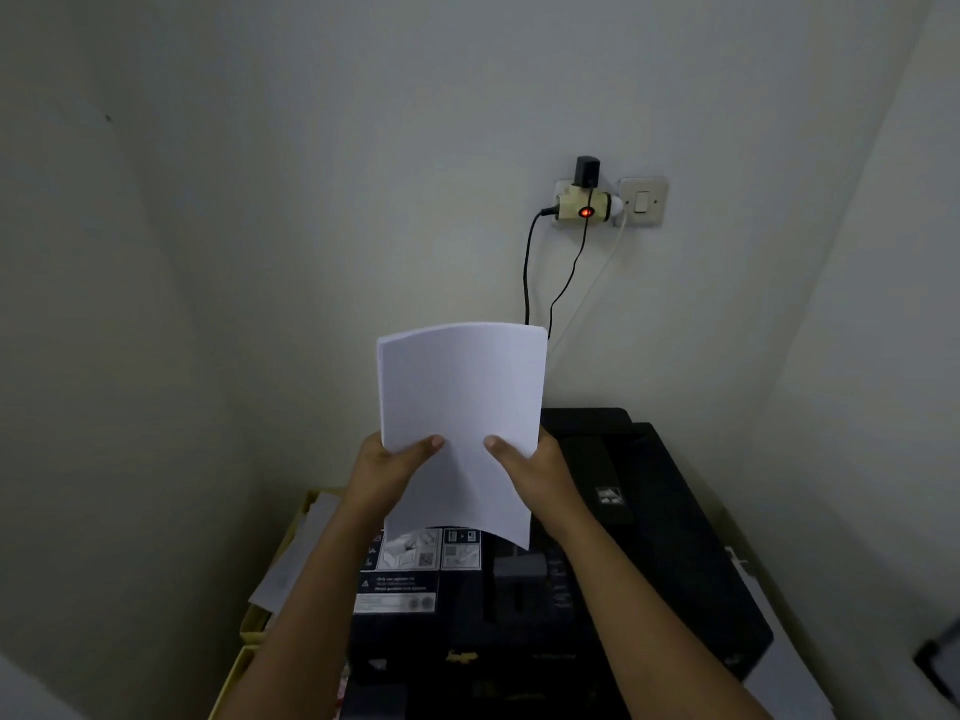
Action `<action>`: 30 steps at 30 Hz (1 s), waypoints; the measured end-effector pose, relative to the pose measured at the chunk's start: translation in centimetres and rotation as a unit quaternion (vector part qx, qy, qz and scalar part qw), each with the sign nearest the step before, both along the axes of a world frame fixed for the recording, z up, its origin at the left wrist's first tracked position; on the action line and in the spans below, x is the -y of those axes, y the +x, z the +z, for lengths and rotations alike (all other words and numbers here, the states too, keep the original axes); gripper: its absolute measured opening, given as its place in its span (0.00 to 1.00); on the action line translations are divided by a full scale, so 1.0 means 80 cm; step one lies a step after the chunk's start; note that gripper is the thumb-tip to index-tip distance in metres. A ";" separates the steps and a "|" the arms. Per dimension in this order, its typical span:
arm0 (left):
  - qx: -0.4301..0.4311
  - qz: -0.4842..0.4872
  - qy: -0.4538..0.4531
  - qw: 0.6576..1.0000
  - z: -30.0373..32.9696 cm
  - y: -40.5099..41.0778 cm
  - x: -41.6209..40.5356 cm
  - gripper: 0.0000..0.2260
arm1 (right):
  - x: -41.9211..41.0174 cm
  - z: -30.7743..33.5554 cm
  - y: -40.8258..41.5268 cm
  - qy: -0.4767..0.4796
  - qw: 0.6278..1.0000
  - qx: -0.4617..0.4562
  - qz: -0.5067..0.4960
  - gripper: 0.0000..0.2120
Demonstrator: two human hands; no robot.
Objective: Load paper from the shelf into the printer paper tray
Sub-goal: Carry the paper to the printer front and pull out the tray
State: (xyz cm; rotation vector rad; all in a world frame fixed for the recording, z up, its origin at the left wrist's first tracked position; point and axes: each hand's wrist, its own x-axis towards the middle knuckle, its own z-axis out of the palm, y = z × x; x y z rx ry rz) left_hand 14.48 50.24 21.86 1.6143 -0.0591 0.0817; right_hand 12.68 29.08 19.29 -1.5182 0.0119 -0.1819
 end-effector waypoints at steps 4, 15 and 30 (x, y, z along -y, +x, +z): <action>-0.017 0.028 -0.018 0.999 -0.010 -0.003 -0.006 0.11 | -0.005 -0.004 -0.005 -0.011 1.000 0.007 0.018 0.20; -0.068 0.014 -0.021 0.997 -0.022 -0.009 -0.023 0.21 | -0.012 -0.021 -0.011 -0.008 1.000 -0.001 0.029 0.20; -0.050 -0.005 0.025 0.998 -0.014 -0.012 -0.023 0.13 | 0.002 -0.034 -0.016 -0.051 0.996 -0.053 0.048 0.14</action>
